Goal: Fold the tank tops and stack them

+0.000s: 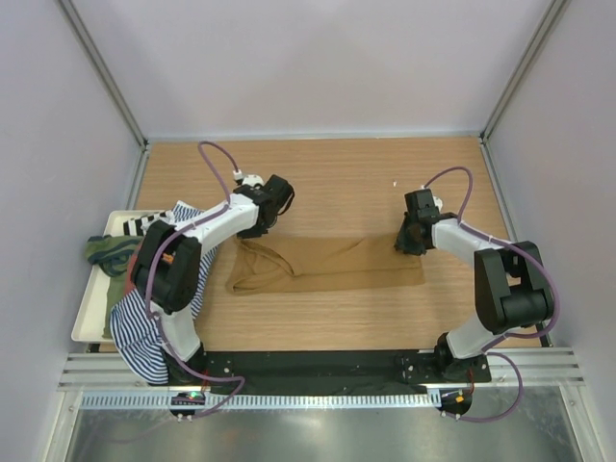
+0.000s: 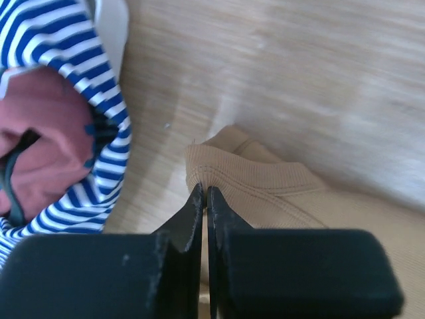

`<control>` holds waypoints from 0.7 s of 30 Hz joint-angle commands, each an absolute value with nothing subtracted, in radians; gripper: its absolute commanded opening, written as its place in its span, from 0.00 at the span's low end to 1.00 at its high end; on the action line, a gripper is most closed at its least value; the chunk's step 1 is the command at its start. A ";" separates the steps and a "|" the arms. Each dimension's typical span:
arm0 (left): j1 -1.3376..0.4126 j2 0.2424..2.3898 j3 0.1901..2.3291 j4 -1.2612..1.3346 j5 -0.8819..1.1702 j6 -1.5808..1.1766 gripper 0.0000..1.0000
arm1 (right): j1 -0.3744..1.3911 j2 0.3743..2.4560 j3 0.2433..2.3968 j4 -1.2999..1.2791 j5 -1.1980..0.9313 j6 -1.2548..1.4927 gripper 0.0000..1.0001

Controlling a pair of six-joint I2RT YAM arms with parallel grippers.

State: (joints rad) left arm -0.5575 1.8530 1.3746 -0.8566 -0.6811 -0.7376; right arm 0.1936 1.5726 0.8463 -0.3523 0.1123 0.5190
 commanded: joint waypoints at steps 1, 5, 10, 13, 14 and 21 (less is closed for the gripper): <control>-0.531 1.755 1.306 -0.842 -0.721 -0.767 0.00 | 0.198 1.529 0.839 -0.331 0.126 0.523 0.31; -0.526 1.677 1.186 -0.796 -0.695 -0.805 0.00 | 0.198 1.523 0.834 -0.334 0.132 0.529 0.31; -0.520 1.654 1.074 -0.690 -0.657 -0.828 0.06 | 0.199 1.529 0.828 -0.341 0.138 0.538 0.31; -0.514 1.670 1.055 -0.645 -0.649 -0.839 0.11 | 0.198 1.531 0.827 -0.342 0.146 0.543 0.32; -0.506 1.678 1.049 -0.632 -0.638 -0.839 0.11 | 0.199 1.529 0.827 -0.345 0.146 0.543 0.31; -0.489 1.723 1.049 -0.566 -0.629 -0.824 0.16 | 0.198 1.532 0.819 -0.359 0.181 0.558 0.34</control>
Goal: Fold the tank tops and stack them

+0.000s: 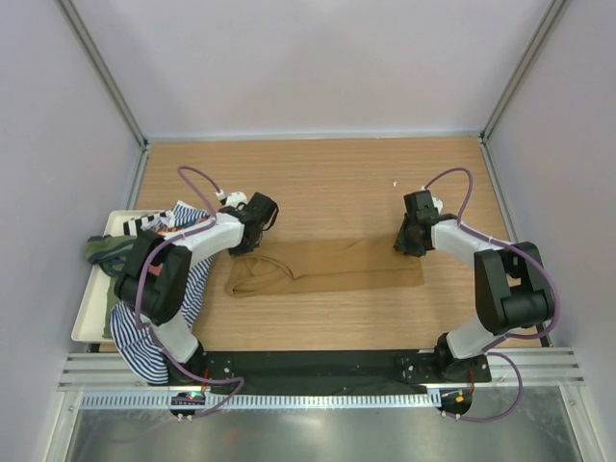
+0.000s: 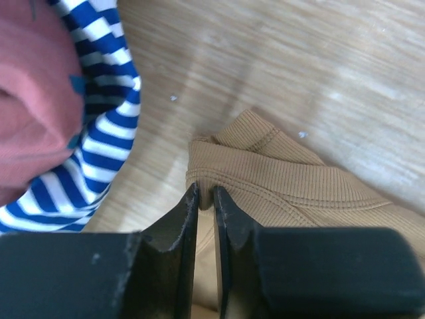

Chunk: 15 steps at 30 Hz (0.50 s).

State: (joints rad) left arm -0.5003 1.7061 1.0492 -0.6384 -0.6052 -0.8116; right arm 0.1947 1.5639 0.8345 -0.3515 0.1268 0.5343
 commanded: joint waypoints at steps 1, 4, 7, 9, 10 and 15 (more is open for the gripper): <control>-0.485 1.739 1.052 -0.563 -0.626 -0.822 0.13 | 0.199 1.537 0.816 -0.368 0.189 0.561 0.35; -0.469 1.773 1.060 -0.542 -0.591 -0.821 0.04 | 0.199 1.546 0.821 -0.420 0.224 0.584 0.38; -0.469 1.838 1.081 -0.532 -0.565 -0.824 0.00 | 0.199 1.533 0.804 -0.451 0.241 0.595 0.41; -0.468 1.864 1.088 -0.531 -0.560 -0.830 0.00 | 0.198 1.511 0.793 -0.466 0.250 0.600 0.42; -0.468 1.867 1.086 -0.529 -0.561 -0.831 0.01 | 0.198 1.500 0.790 -0.475 0.255 0.600 0.43; -0.468 1.844 1.089 -0.528 -0.601 -0.813 0.08 | 0.198 1.410 0.741 -0.489 0.261 0.606 0.43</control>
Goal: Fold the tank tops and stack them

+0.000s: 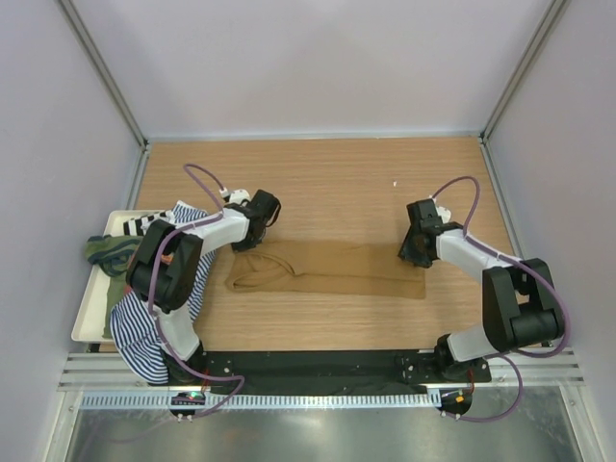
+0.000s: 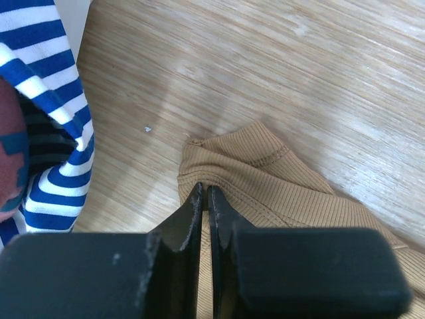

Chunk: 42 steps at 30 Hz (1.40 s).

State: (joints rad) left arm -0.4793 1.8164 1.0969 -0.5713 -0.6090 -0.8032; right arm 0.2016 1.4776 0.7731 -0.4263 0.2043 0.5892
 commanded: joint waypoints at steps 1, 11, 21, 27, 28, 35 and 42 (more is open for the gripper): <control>-0.468 1.842 1.095 -0.525 -0.597 -0.805 0.08 | 0.199 1.396 0.733 -0.495 0.261 0.612 0.43; -0.466 2.064 1.379 -0.548 -0.537 -0.742 0.04 | 0.207 1.266 0.638 -0.503 0.092 0.635 0.44; -0.453 2.336 1.790 -0.667 -0.471 -0.652 0.03 | 0.351 1.232 0.577 -0.534 0.064 0.706 0.45; -0.453 2.505 2.130 -0.736 -0.367 -0.589 0.03 | 0.477 1.218 0.623 -0.604 0.077 0.715 0.46; -0.453 2.552 2.216 -0.745 -0.332 -0.586 0.04 | 0.491 1.226 0.627 -0.620 0.071 0.712 0.45; -0.453 2.697 2.447 -0.714 -0.233 -0.554 0.06 | 0.616 1.236 0.609 -0.621 0.035 0.727 0.44; -0.449 2.692 2.464 -0.643 -0.135 -0.558 0.27 | 0.795 1.256 0.623 -0.615 0.090 0.833 0.46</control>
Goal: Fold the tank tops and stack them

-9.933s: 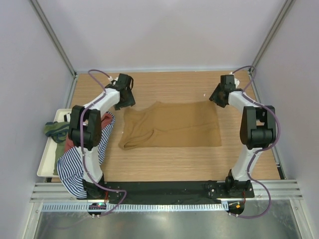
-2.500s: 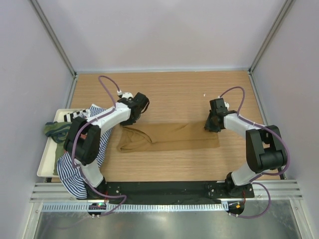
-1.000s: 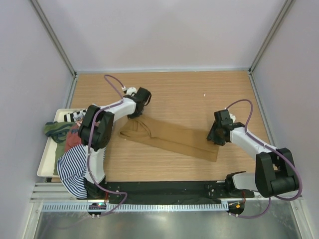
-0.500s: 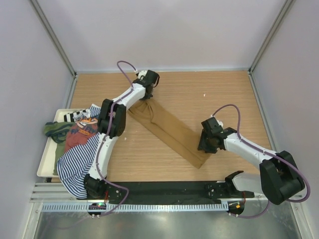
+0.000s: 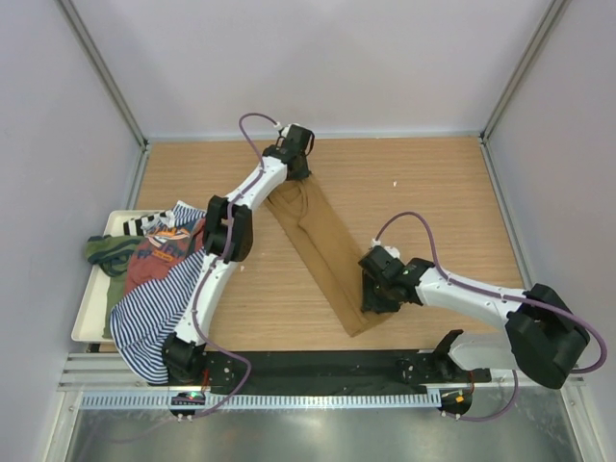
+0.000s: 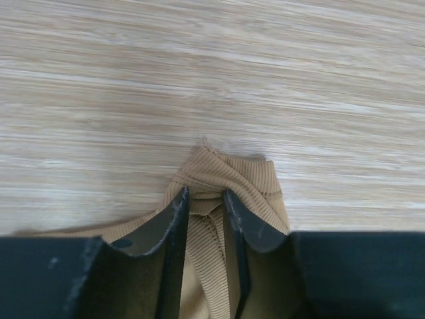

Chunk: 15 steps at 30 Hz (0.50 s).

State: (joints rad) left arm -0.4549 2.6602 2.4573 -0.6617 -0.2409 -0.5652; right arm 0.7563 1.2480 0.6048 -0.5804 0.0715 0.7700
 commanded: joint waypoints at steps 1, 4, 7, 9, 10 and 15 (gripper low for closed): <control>-0.448 2.677 2.456 -0.638 -0.129 -0.563 0.30 | 0.795 1.250 0.626 -0.620 0.098 0.833 0.46; -0.430 2.602 2.418 -0.629 -0.081 -0.575 0.39 | 0.795 1.226 0.652 -0.652 0.139 0.824 0.48; -0.413 2.498 2.373 -0.621 -0.055 -0.574 0.57 | 0.795 1.190 0.701 -0.702 0.195 0.808 0.57; -0.407 2.413 2.336 -0.623 -0.058 -0.560 0.75 | 0.795 1.155 0.741 -0.732 0.244 0.792 0.73; -0.403 2.383 2.324 -0.623 -0.066 -0.554 0.79 | 0.795 1.146 0.756 -0.739 0.262 0.782 0.81; -0.399 2.238 2.249 -0.621 -0.086 -0.532 0.99 | 0.790 1.144 0.885 -0.755 0.362 0.701 0.84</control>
State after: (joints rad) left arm -0.4046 2.3966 2.2581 -0.6437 -0.0887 -0.5594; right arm 0.7902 1.1599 0.7937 -0.7429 0.2577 0.7620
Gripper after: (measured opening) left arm 0.972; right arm 0.848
